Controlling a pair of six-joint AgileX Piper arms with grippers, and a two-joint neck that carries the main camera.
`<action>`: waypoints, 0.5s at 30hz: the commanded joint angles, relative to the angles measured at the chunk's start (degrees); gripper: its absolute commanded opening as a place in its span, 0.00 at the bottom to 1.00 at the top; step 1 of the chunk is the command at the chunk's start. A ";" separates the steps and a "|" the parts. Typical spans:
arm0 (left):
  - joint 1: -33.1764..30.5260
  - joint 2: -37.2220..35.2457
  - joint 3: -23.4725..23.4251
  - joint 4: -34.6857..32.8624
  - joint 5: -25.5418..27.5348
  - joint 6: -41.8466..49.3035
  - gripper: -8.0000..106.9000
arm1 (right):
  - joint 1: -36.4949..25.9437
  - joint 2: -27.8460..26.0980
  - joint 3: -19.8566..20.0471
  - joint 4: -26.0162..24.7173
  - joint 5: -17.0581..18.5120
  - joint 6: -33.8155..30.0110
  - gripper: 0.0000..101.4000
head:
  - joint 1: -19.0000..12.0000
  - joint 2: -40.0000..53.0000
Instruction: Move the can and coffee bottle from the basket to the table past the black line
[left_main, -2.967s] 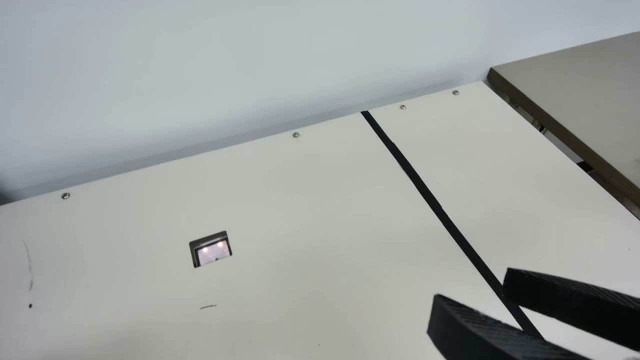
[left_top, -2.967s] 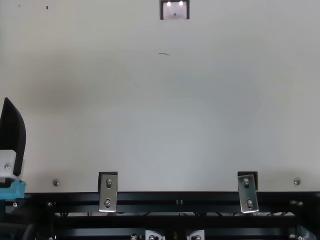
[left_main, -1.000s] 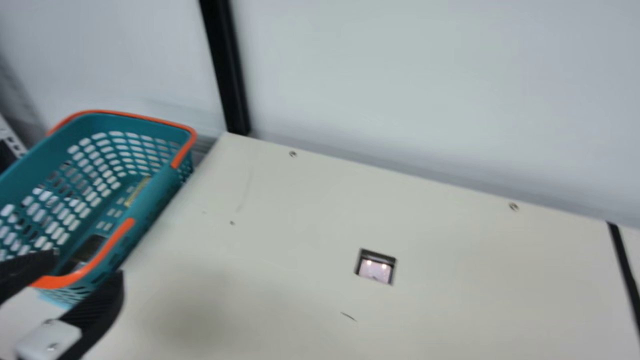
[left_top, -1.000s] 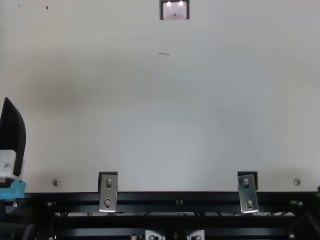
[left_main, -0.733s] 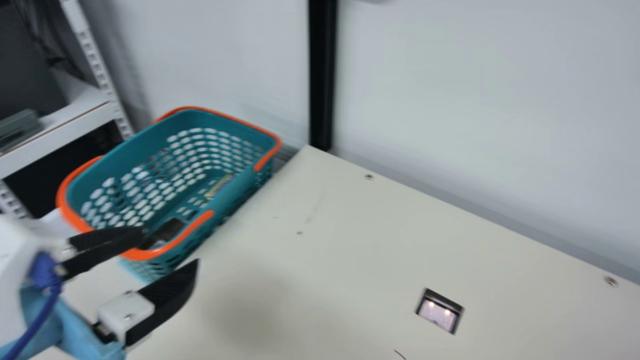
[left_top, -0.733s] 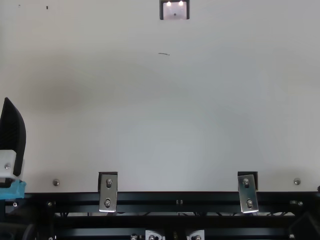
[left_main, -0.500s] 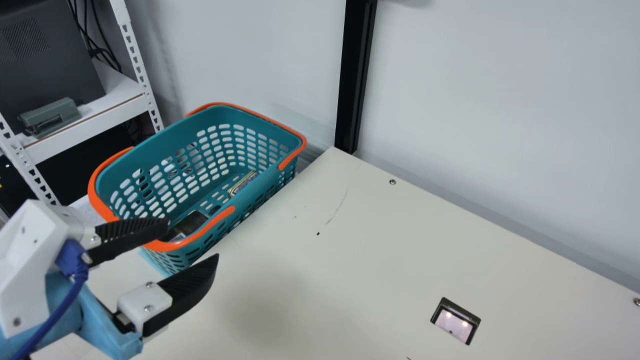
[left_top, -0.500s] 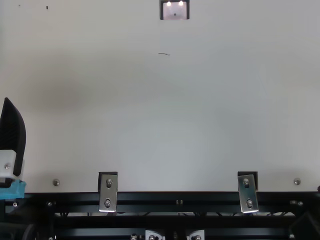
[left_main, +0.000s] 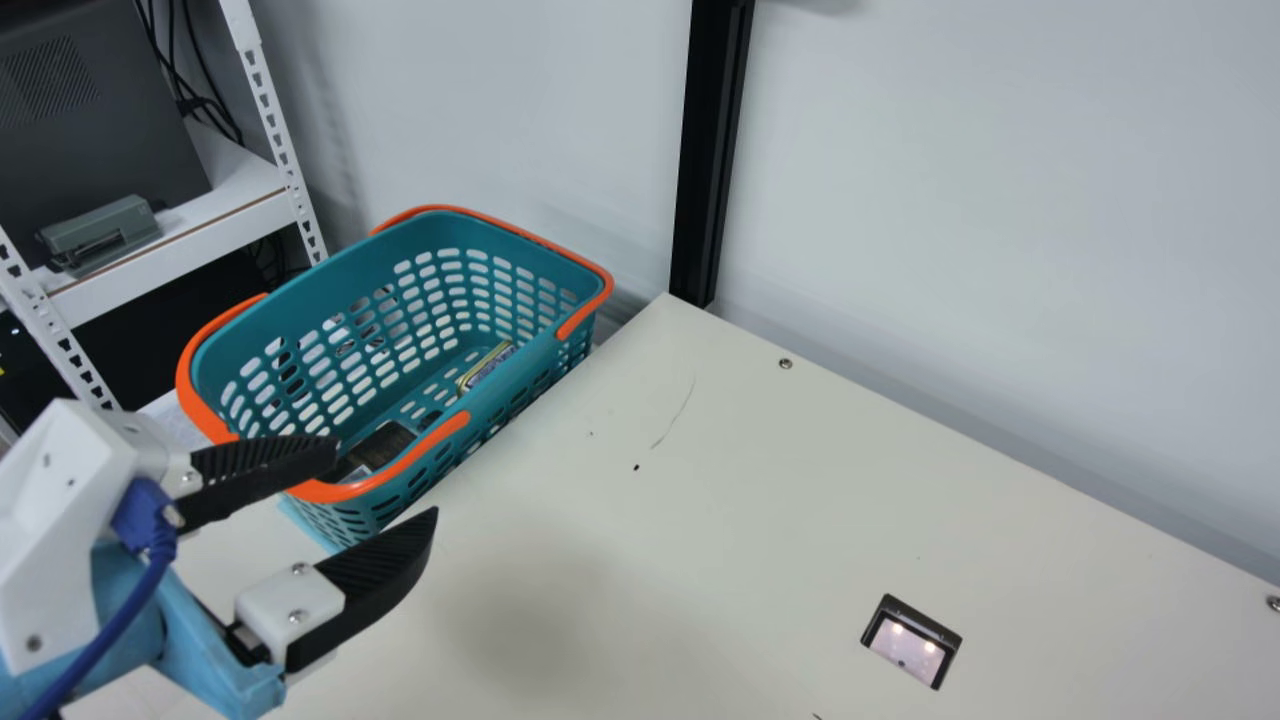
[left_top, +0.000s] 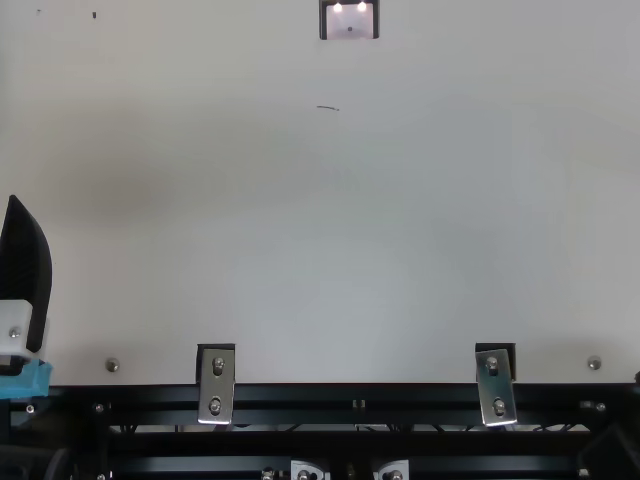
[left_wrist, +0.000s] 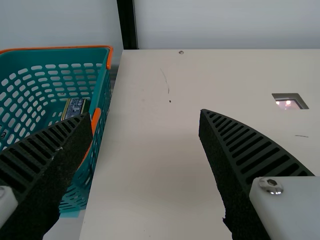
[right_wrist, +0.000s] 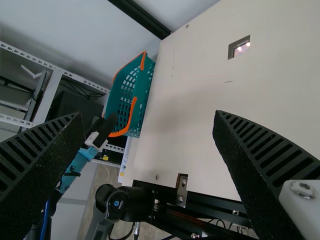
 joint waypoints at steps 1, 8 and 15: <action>0.00 0.00 0.00 0.00 0.00 0.00 0.85 | 0.00 0.00 0.00 0.00 0.00 0.00 1.00 | -1.58 1.15; 0.52 -0.04 -0.19 -0.11 -0.08 0.03 0.85 | 0.00 0.00 0.00 0.00 0.00 0.00 1.00 | -1.58 1.15; 2.71 4.92 -5.57 1.69 -2.73 -3.10 0.85 | 0.00 0.00 0.00 0.00 0.00 0.00 1.00 | -1.58 1.15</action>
